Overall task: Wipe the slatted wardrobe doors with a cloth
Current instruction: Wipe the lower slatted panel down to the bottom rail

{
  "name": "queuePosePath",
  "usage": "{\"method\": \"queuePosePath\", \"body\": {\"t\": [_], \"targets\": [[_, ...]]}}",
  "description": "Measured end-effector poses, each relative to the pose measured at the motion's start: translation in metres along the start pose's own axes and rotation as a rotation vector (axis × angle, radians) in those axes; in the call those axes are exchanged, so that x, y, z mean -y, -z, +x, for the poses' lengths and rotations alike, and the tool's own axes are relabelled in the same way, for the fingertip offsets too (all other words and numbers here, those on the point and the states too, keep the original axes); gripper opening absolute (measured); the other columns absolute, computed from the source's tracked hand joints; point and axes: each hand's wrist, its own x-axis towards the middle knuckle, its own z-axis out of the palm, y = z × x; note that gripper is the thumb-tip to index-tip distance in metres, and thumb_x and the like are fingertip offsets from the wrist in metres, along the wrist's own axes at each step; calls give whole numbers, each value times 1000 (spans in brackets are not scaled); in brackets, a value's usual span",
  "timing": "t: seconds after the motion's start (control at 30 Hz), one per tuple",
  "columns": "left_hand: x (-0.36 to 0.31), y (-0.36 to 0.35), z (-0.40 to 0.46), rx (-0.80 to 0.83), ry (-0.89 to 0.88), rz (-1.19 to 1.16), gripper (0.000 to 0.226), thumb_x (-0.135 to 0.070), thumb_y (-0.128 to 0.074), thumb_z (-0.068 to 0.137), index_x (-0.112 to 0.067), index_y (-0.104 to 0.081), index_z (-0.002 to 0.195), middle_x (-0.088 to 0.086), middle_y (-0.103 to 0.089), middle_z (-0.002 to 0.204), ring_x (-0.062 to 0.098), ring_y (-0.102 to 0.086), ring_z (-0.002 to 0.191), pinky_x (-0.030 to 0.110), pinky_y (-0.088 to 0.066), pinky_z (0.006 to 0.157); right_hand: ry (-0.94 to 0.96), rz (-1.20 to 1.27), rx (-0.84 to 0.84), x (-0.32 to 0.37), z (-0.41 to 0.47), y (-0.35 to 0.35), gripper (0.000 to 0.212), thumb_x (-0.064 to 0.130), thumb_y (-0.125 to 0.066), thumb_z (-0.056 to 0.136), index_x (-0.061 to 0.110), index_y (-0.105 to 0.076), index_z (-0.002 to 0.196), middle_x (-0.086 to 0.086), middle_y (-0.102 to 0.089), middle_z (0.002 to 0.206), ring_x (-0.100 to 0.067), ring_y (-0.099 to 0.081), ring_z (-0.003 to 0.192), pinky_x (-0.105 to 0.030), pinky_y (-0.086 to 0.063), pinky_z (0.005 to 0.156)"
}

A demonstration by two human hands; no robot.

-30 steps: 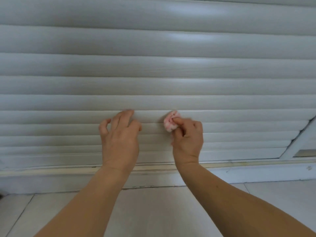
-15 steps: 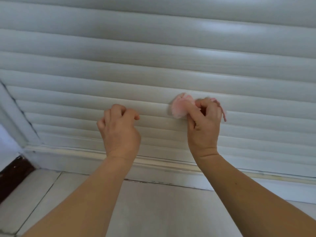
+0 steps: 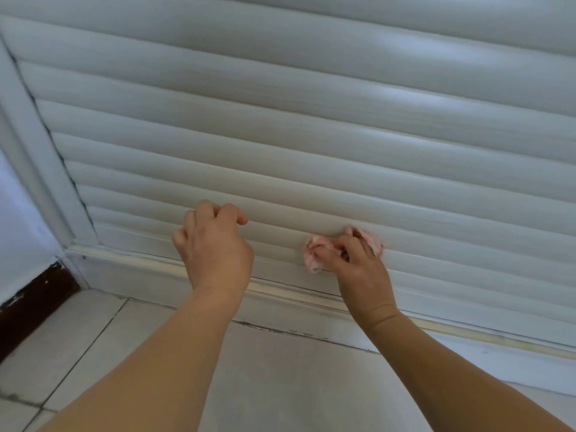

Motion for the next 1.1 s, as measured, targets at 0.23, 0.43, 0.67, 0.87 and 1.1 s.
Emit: {"method": "queuePosePath", "body": {"t": [0.23, 0.43, 0.67, 0.87, 1.1], "targets": [[14, -5, 1, 74, 131, -35, 44, 8, -46, 72, -24, -61, 100, 1, -49, 111, 21, -42, 108, 27, -13, 74, -81, -83, -34, 14, 19, 3, 46, -12, -84, 49, 11, -75, 88, -15, -59, 82, -26, -40, 85, -31, -42, 53], [17, -13, 1, 104, 248, -118, 47, 8, -45, 71, -25, -58, 101, -1, -51, 110, 19, -44, 110, 28, -14, 75, 43, -115, -42, 59, 62, -26, 21, 6, -62, 70, 15, -74, 85, -12, -58, 79, -26, -42, 85, -27, -41, 46], [16, -19, 3, 164, 342, -264, 48, 8, -41, 74, -22, -54, 108, 0, -53, 114, 21, -53, 102, 30, -23, 82, 352, -295, -94, 29, 73, 3, 28, 0, -57, 75, 15, -72, 93, -14, -65, 90, -29, -46, 91, -37, -41, 65], [16, -19, 15, 153, 520, -566, 40, 4, -41, 82, -16, -53, 115, 4, -57, 115, 27, -55, 98, 36, -44, 92, 456, -431, -83, 8, 79, 26, 33, 2, -55, 74, 19, -73, 96, -12, -65, 93, -30, -46, 89, -39, -32, 71], [37, -28, 27, 42, 867, -971, 35, 4, -48, 82, -9, -49, 115, -5, -50, 76, 23, -52, 80, 29, -45, 77, 554, -397, -129, 68, 132, -16, 30, 5, -48, 77, 18, -73, 87, -12, -67, 95, -29, -45, 92, -38, -29, 70]]}}
